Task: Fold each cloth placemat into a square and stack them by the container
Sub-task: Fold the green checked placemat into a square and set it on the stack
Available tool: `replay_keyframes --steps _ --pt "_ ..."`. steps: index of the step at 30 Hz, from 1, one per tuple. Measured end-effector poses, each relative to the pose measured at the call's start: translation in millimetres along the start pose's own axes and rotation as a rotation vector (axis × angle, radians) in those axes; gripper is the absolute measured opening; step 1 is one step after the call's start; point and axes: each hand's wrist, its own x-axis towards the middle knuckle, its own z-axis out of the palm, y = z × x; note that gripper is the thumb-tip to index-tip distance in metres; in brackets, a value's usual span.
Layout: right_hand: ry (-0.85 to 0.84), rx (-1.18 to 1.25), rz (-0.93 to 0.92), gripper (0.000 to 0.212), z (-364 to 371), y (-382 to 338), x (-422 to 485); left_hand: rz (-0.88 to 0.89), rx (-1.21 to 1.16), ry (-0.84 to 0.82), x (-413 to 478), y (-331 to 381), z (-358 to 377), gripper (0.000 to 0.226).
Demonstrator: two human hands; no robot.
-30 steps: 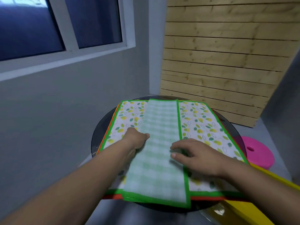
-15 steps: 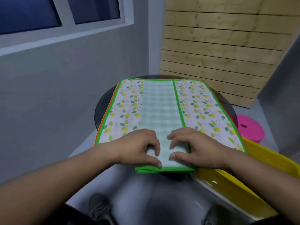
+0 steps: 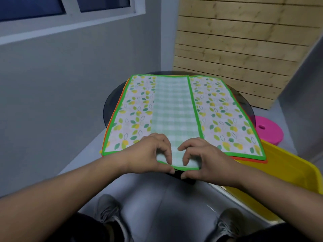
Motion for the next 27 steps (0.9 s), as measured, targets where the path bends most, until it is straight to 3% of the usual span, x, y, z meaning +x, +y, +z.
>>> replay_keyframes --steps 9,17,19,23,27 --pt "0.113 0.096 -0.005 0.026 -13.4 -6.8 7.7 -0.122 -0.334 0.035 5.6 9.9 -19.5 0.017" --pt "0.183 0.246 0.096 0.005 -30.0 -8.3 17.4 -0.132 -0.443 0.065 10.2 17.8 -36.0 0.015" --pt "0.226 0.280 0.126 0.006 -33.7 -9.8 21.7 -0.100 -0.439 0.060 11.5 21.0 -39.6 0.022" --pt "0.283 0.369 0.169 0.008 -42.7 -11.3 32.2 0.000 -0.245 0.065 15.3 21.3 -49.4 0.064" --pt "0.307 0.446 0.213 0.009 -53.1 -12.2 43.8 0.047 -0.141 0.142 23.1 19.4 -56.6 0.063"
